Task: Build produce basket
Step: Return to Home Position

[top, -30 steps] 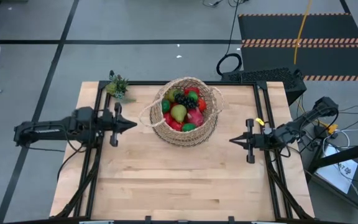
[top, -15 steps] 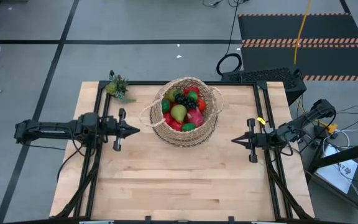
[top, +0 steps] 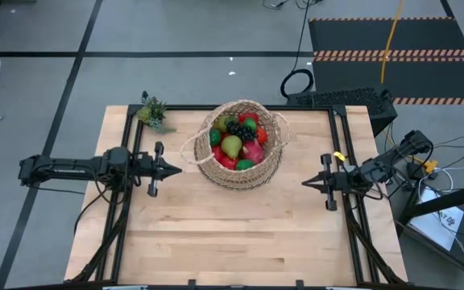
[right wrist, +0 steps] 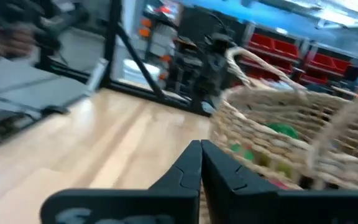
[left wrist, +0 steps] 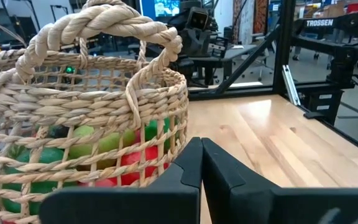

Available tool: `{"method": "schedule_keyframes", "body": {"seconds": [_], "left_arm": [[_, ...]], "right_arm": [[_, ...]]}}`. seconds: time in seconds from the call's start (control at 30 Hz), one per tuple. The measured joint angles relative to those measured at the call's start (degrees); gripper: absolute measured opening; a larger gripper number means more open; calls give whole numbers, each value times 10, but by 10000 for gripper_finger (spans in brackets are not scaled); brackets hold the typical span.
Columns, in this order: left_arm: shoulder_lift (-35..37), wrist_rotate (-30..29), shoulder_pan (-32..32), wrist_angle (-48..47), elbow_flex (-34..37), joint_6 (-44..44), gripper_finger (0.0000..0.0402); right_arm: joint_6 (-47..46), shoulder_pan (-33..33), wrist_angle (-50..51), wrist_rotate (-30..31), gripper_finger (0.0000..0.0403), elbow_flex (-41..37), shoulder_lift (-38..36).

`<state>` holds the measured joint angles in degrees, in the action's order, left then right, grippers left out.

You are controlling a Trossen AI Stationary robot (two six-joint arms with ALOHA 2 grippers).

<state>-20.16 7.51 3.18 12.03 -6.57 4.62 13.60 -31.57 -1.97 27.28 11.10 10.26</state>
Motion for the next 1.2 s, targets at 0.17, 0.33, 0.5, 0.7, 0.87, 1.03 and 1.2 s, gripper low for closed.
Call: {"method": "schedule_keyframes", "body": {"seconds": [0.17, 0.33, 0.5, 0.7, 0.87, 1.03, 1.2], "left_arm": [[0, -1, 0, 2, 0, 1, 12], [0, -3, 0, 10, 0, 3, 5], [0, -3, 0, 17, 0, 9, 9], [0, -3, 0, 20, 0, 11, 14], [0, -5, 1, 20, 0, 13, 3], [0, -11, 2, 28, 0, 13, 15], [0, -20, 2, 33, 0, 15, 6]], "right_arm": [[12, 0, -84, -49, 0, -45, 0], [21, 1, -150, -50, 0, -85, 0], [13, 1, -140, -58, 0, -87, -7], [42, 1, -116, -95, 0, -88, -53], [61, 23, -89, -102, 0, -96, -102], [65, 91, -116, -172, 0, -101, -97], [44, 161, -113, -216, 0, -102, -98]]}}
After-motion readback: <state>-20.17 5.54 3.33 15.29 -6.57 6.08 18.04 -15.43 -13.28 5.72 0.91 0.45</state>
